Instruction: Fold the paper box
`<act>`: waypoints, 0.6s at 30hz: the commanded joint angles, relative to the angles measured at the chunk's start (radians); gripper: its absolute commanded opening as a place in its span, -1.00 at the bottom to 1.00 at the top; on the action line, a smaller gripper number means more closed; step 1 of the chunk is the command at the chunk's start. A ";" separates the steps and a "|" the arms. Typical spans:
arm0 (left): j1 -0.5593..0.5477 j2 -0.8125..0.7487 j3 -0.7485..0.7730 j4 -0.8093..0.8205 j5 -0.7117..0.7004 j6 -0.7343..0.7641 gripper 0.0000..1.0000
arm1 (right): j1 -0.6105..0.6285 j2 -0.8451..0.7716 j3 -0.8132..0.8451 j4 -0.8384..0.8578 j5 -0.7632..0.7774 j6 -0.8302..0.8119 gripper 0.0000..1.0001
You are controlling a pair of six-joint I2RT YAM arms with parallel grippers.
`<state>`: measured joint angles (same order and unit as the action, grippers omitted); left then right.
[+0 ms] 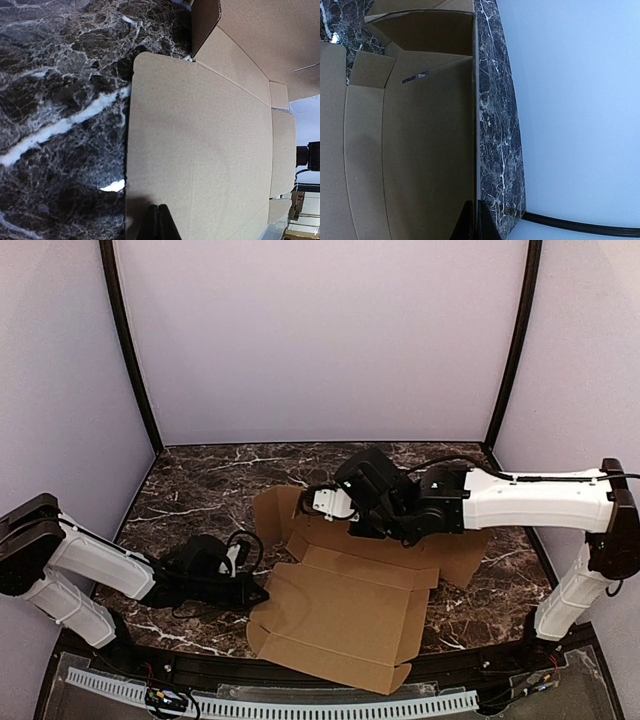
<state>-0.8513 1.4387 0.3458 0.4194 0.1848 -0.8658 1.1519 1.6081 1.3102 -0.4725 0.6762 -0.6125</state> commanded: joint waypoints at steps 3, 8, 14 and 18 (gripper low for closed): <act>-0.001 0.038 -0.031 -0.122 -0.040 0.002 -0.99 | 0.011 0.040 -0.041 -0.056 -0.058 0.050 -1.00; -0.002 0.011 -0.019 -0.157 -0.050 0.014 -0.99 | 0.010 0.056 -0.033 -0.059 -0.048 0.046 -1.00; -0.002 -0.099 0.063 -0.368 -0.128 0.094 -0.99 | 0.010 0.062 -0.026 -0.061 -0.038 0.034 -1.00; 0.001 -0.210 0.160 -0.557 -0.244 0.178 -0.90 | 0.011 0.071 -0.020 -0.063 -0.031 0.032 -1.00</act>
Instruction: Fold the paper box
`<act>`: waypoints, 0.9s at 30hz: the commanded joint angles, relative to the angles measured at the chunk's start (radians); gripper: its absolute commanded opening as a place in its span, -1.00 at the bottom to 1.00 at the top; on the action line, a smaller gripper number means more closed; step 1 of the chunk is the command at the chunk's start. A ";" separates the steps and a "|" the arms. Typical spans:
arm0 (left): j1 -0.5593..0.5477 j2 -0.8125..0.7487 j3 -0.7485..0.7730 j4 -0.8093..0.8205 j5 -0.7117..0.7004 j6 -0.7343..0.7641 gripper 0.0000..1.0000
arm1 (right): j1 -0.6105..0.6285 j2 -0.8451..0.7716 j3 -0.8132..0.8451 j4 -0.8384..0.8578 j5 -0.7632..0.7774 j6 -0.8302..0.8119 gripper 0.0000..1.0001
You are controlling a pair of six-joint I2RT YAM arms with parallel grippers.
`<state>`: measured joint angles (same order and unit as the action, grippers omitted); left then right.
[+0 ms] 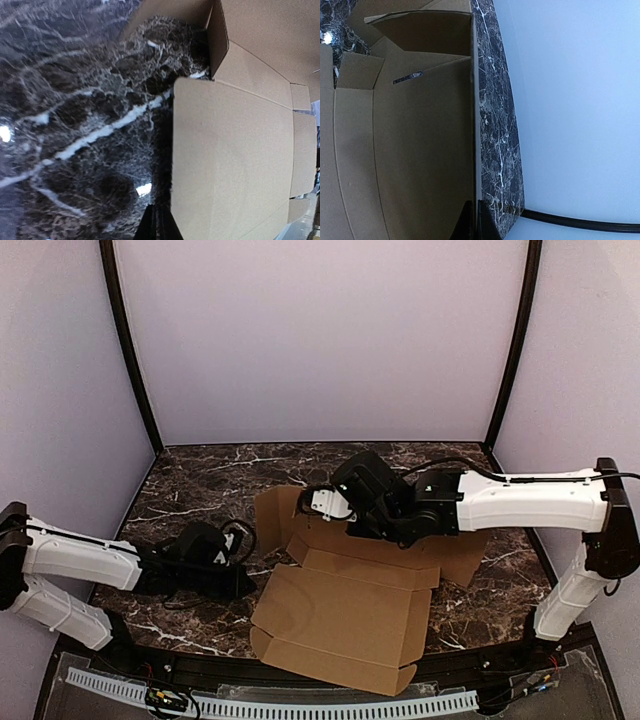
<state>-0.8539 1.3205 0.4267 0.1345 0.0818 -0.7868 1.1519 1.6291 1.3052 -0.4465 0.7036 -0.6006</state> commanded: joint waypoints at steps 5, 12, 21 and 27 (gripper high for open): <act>0.053 -0.181 0.205 -0.425 -0.229 0.220 -0.84 | 0.011 0.054 0.001 -0.096 -0.063 0.026 -1.00; 0.222 -0.178 0.274 -0.413 -0.216 0.364 -0.86 | 0.012 0.027 -0.005 -0.102 -0.083 0.023 -1.00; 0.277 0.001 0.322 -0.251 -0.039 0.387 -0.99 | 0.019 0.018 -0.007 -0.098 -0.092 0.028 -1.00; 0.277 0.115 0.374 -0.188 0.057 0.398 -0.99 | 0.019 0.017 -0.005 -0.100 -0.093 0.030 -1.00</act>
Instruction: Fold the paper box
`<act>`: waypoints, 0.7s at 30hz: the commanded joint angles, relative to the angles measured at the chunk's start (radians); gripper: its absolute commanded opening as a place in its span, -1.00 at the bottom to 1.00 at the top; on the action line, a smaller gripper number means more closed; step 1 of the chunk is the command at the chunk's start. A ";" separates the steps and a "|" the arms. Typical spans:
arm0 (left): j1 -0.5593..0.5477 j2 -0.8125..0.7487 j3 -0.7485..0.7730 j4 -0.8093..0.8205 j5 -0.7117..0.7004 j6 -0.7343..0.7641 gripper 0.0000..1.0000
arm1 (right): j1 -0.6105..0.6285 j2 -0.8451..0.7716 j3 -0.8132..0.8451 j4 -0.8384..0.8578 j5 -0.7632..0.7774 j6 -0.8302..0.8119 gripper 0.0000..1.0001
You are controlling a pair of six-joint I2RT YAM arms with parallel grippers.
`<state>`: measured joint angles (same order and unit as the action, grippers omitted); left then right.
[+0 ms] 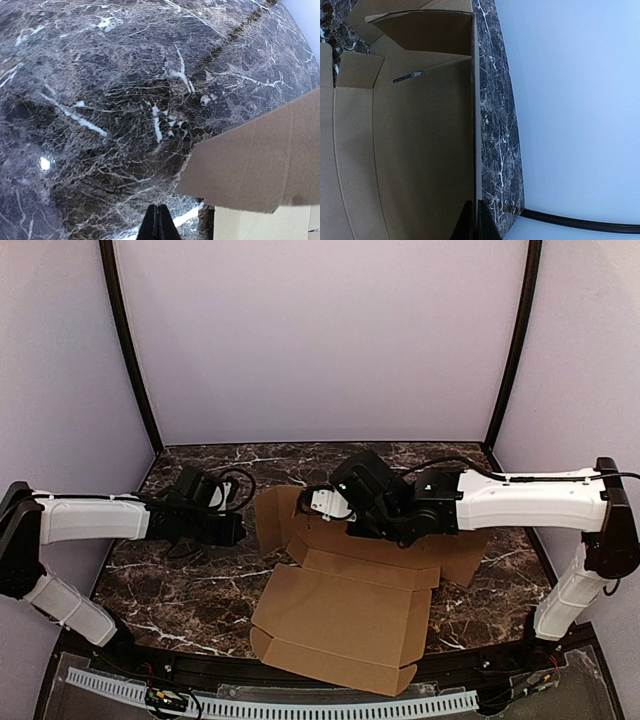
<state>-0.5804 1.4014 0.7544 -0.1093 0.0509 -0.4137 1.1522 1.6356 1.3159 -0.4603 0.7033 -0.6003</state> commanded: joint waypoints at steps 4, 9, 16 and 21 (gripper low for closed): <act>0.004 0.070 0.058 0.094 0.174 0.040 -0.99 | 0.020 0.010 -0.017 -0.084 -0.093 0.036 -1.00; 0.004 0.072 0.049 0.106 0.269 0.065 -0.99 | 0.019 0.015 -0.014 -0.081 -0.093 0.040 -1.00; -0.018 0.078 0.050 0.158 0.379 0.084 -0.99 | 0.020 0.018 -0.009 -0.081 -0.089 0.046 -1.00; -0.044 0.086 0.062 0.160 0.397 0.092 -0.99 | 0.021 0.017 -0.005 -0.087 -0.085 0.051 -1.00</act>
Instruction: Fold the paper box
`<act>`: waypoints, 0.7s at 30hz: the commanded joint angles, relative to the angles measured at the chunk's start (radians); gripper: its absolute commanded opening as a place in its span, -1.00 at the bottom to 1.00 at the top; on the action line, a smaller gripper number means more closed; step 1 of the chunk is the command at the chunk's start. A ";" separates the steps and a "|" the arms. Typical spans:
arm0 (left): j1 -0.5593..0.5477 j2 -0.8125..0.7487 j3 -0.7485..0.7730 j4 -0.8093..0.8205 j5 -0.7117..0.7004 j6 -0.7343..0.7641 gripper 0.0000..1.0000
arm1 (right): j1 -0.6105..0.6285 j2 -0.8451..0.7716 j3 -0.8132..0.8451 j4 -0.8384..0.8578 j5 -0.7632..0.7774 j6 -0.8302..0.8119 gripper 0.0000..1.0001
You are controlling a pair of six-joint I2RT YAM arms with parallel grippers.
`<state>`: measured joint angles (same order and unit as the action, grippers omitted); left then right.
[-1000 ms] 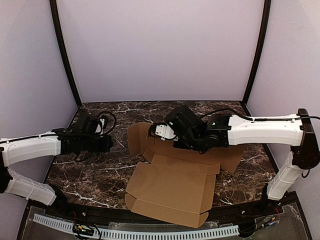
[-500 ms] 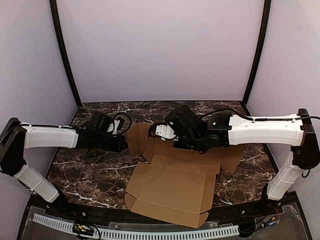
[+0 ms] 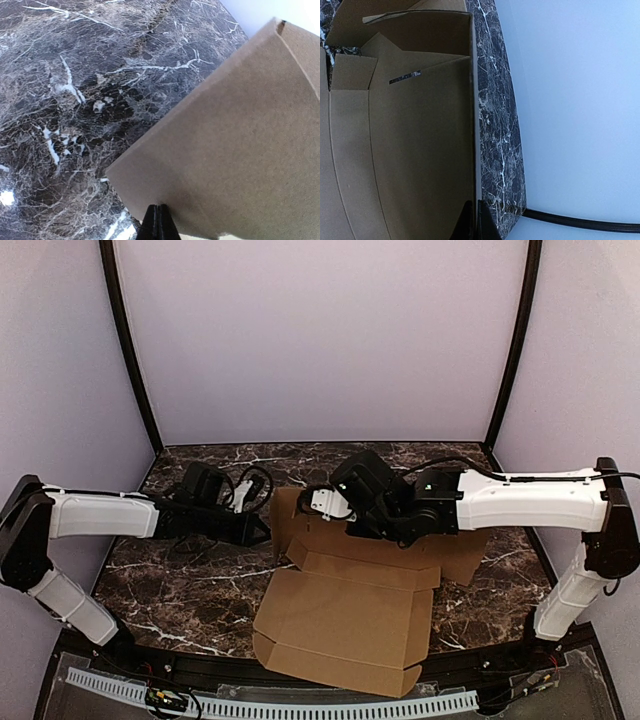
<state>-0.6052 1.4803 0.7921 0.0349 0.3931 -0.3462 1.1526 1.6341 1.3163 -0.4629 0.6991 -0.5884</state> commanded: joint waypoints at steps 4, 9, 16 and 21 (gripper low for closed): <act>-0.037 0.007 0.037 0.018 0.070 0.025 -0.99 | 0.022 0.021 -0.006 -0.086 -0.077 0.043 -1.00; -0.057 0.007 0.048 0.013 0.077 0.024 -0.99 | 0.022 0.023 -0.009 -0.086 -0.071 0.051 -1.00; -0.081 0.009 0.059 0.011 0.073 0.022 -0.99 | 0.022 0.025 -0.012 -0.086 -0.065 0.056 -1.00; -0.086 0.027 0.076 0.004 0.061 0.026 -0.99 | 0.022 0.024 -0.013 -0.086 -0.060 0.059 -1.00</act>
<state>-0.6788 1.4948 0.8280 0.0288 0.4332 -0.3382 1.1542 1.6341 1.3167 -0.5163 0.7162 -0.5621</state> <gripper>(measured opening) 0.007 0.003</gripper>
